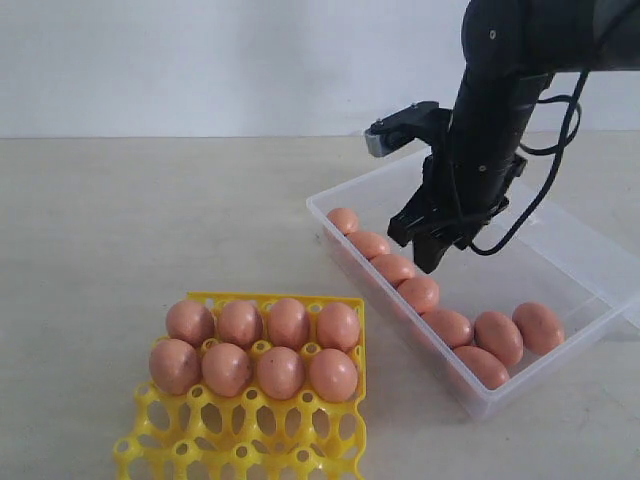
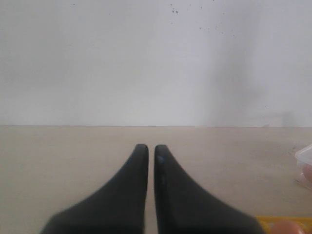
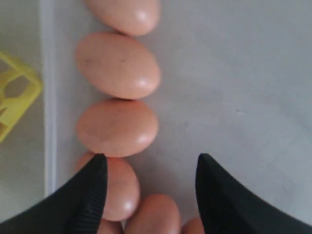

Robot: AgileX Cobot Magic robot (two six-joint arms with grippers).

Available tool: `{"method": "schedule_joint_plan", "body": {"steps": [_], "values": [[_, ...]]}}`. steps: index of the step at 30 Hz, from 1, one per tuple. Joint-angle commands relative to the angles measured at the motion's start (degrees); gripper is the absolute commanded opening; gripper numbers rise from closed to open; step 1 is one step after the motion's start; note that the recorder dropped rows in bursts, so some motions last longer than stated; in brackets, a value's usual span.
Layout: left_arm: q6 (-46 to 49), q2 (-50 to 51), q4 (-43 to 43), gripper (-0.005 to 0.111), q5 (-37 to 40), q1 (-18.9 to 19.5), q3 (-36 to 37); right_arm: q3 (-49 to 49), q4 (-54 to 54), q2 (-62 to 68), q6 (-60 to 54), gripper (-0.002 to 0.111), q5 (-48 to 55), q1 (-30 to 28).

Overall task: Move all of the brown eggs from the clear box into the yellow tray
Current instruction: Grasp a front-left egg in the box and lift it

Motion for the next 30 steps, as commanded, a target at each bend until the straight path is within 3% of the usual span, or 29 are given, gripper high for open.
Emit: {"method": "schedule_joint_plan", "body": {"steps": [1,5,8,12,13,15,21,30], "values": [[-0.4,-0.2,-0.2,0.004,-0.1,0.1,-0.2,-1.2,3.2,1.5,-11.6,0.047,-5.4,-0.2],[-0.4,-0.2,-0.2,0.004,-0.1,0.1,-0.2,-1.2,4.6,1.8,-29.2,0.047,-10.8,-0.2],[-0.4,-0.2,-0.2,0.004,-0.1,0.1,-0.2,-1.2,6.4,2.3,-35.4,0.047,-12.2,-0.2],[-0.4,-0.2,-0.2,0.004,-0.1,0.1,-0.2,-1.2,11.6,5.4,-37.9,0.03,-11.3,-0.2],[-0.4,-0.2,-0.2,0.004,-0.1,0.1,-0.2,-1.2,11.6,5.8,-37.9,0.03,-11.1,0.0],[-0.4,-0.2,-0.2,0.004,-0.1,0.1,-0.2,-1.2,11.5,6.4,-37.8,0.032,-11.5,0.0],[-0.4,-0.2,-0.2,0.004,-0.3,0.1,-0.2,-1.2,10.9,6.4,-39.3,0.054,-11.6,0.0],[-0.4,-0.2,-0.2,0.004,-0.3,0.1,-0.2,-1.2,11.7,8.2,-43.8,0.054,-12.4,0.0]]}}
